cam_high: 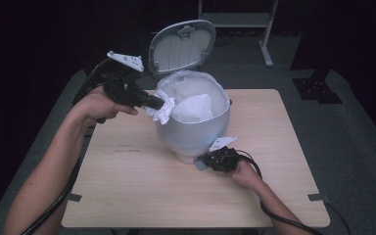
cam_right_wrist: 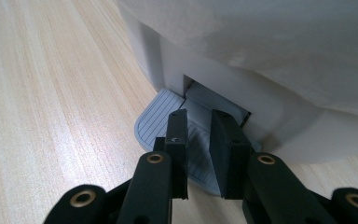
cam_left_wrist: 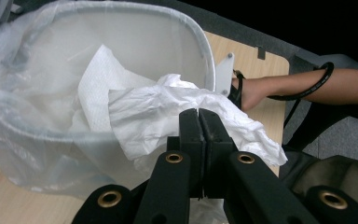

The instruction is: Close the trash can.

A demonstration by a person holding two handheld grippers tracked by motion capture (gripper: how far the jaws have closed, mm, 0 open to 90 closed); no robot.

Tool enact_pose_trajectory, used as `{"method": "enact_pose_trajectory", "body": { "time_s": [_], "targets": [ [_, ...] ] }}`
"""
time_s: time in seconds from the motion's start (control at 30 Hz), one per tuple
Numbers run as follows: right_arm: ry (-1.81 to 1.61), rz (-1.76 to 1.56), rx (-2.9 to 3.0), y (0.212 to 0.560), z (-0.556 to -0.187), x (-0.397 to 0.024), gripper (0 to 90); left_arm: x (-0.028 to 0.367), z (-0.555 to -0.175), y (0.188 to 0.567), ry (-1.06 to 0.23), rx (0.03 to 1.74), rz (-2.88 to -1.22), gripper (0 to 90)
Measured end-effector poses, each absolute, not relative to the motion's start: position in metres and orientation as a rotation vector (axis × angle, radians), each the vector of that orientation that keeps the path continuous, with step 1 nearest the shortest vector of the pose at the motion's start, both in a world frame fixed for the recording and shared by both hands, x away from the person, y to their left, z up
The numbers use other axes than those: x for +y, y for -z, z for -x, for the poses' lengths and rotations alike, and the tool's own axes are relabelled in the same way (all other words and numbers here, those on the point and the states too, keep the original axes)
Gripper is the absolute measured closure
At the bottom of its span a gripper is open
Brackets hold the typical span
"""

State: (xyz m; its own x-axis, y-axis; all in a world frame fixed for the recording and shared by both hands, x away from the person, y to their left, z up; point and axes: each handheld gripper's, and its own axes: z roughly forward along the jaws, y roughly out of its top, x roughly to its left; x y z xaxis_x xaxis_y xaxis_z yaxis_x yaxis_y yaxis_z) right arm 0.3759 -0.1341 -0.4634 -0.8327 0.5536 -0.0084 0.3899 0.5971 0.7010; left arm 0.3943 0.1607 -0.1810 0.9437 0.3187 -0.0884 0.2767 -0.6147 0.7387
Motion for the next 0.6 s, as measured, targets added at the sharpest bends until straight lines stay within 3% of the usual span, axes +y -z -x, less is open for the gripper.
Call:
{"method": "enact_pose_trajectory", "body": {
  "time_s": [0.6],
  "targets": [
    [-1.064,-0.779,2.6,0.464,-0.376,-0.134,76.6,0.108,-0.424,0.181,-0.048,0.383,-2.322,89.1]
  ]
}}
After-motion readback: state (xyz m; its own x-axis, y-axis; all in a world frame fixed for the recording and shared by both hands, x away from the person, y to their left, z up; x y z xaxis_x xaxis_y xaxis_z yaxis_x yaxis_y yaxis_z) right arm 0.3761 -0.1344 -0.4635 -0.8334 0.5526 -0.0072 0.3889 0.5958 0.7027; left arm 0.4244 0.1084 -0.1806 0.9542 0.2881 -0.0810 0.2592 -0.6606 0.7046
